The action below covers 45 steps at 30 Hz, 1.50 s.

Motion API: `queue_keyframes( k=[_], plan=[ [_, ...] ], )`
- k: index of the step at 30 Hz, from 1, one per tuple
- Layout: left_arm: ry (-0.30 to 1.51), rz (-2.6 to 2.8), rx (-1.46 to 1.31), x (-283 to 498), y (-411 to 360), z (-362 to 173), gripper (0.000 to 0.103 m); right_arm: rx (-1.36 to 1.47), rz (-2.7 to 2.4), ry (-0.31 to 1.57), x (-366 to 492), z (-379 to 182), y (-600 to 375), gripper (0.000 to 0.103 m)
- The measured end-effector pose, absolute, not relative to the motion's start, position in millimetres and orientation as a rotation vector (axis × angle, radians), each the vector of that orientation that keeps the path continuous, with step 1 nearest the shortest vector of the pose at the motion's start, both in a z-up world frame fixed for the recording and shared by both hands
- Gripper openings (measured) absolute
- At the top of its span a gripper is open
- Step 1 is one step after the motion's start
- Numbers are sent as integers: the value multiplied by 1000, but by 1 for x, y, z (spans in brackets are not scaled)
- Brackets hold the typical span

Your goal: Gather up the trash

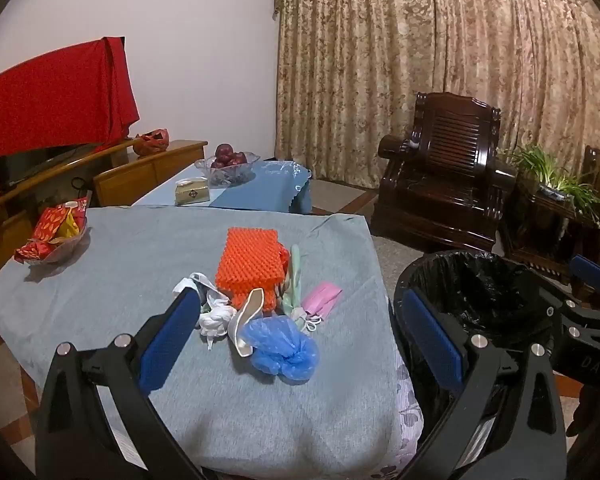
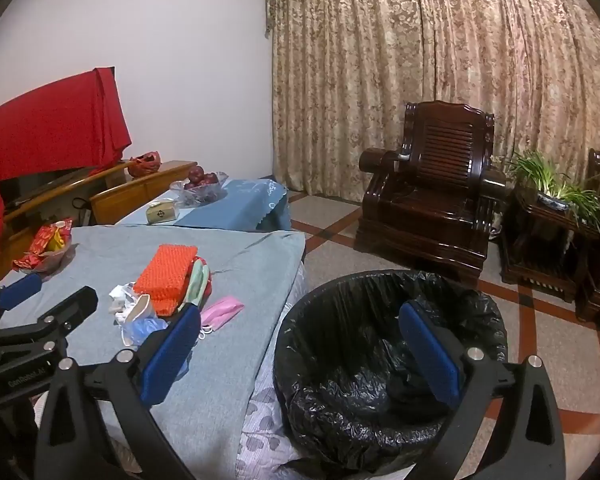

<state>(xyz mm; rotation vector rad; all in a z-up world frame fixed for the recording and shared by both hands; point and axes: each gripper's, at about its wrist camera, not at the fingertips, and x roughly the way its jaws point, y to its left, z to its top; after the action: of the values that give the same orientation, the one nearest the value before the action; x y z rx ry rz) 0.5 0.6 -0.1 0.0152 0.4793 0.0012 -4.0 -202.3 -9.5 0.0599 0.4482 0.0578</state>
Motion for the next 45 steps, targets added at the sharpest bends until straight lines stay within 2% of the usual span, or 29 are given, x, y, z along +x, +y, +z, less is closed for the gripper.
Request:
queue_keyframes(
  k=[45],
  plan=[
    [485, 2, 14, 1, 6, -6, 98, 57, 57, 448, -2, -10, -203, 97]
  ],
)
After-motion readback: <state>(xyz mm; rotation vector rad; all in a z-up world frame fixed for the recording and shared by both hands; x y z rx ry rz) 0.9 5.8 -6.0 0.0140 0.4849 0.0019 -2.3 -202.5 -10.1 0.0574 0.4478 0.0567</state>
